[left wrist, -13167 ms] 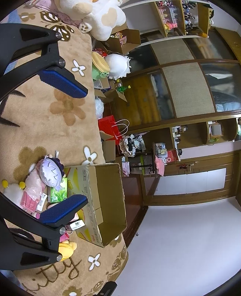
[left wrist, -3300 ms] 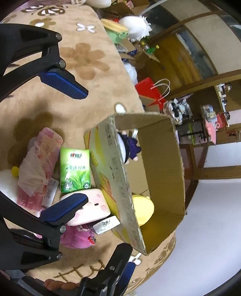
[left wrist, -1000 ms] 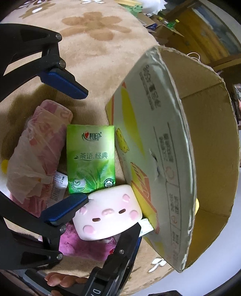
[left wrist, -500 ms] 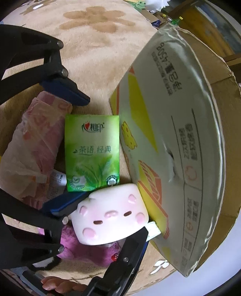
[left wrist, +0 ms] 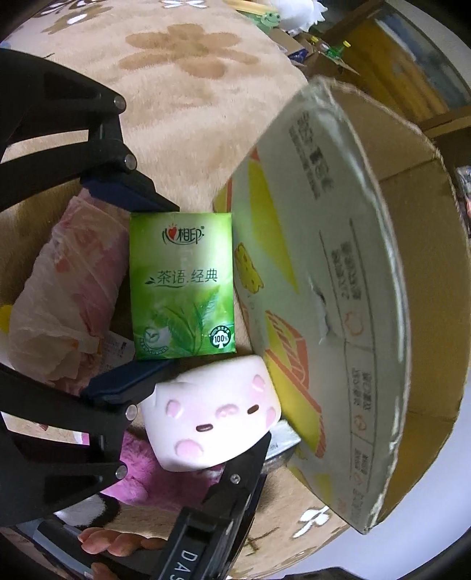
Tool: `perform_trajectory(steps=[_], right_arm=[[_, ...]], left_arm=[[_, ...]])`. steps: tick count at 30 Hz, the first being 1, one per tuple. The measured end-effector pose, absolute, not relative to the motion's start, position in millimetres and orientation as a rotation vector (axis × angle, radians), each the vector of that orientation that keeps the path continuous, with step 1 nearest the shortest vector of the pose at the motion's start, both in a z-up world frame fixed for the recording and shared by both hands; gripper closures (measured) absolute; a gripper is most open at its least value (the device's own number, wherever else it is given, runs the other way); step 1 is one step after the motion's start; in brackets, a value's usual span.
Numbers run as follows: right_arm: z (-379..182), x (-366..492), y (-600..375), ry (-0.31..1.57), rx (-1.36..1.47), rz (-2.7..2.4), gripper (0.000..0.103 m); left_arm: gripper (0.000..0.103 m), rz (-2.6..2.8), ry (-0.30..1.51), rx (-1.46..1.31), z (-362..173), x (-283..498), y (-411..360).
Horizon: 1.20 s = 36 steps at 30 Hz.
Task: Organize soft objects
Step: 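Lift and carry tissue pack with right tool while left tool carries carton over box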
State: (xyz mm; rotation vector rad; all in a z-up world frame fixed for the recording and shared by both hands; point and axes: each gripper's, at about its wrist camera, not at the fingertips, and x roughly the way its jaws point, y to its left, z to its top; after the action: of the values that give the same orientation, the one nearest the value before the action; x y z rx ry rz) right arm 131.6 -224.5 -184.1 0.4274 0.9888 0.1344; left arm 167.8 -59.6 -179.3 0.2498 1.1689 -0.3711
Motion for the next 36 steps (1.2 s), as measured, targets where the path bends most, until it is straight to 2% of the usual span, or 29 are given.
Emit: perform_trajectory(steps=[10,22,36], right_arm=[[-156,108,-222,0.925,0.354,0.069,0.035],[-112,80,-220,0.814,0.326,0.07,0.035],[-114,80,-212,0.694,0.29,0.095,0.034]], left_arm=[[0.03,-0.32,1.076,0.219,-148,136,-52],[0.029,-0.264,0.9,0.219,-79,78,-41],[0.029,-0.229,0.835,0.141,-64,98,-11]])
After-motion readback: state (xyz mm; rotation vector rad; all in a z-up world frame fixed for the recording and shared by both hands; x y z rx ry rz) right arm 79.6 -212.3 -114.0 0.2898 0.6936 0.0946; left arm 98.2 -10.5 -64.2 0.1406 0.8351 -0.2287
